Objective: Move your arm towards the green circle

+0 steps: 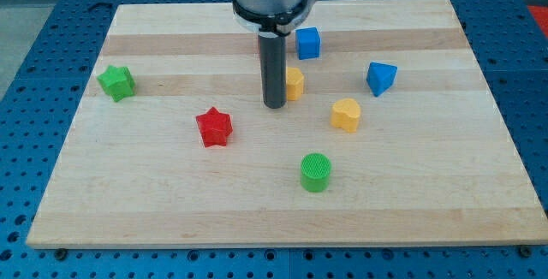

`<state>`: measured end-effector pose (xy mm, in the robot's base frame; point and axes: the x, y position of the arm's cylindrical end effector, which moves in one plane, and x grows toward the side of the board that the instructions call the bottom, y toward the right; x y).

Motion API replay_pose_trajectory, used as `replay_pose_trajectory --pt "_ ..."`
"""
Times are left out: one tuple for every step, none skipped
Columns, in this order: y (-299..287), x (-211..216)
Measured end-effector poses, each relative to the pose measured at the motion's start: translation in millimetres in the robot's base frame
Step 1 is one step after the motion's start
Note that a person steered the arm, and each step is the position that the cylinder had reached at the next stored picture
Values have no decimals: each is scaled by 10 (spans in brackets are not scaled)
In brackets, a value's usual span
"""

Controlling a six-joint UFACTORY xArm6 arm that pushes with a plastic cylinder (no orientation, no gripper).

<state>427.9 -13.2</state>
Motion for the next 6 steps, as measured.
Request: replay_pose_trajectory --pt "0 156" --pt "0 312" --pt "0 455" --pt "21 605" --pt "43 688" --pt "154 688"
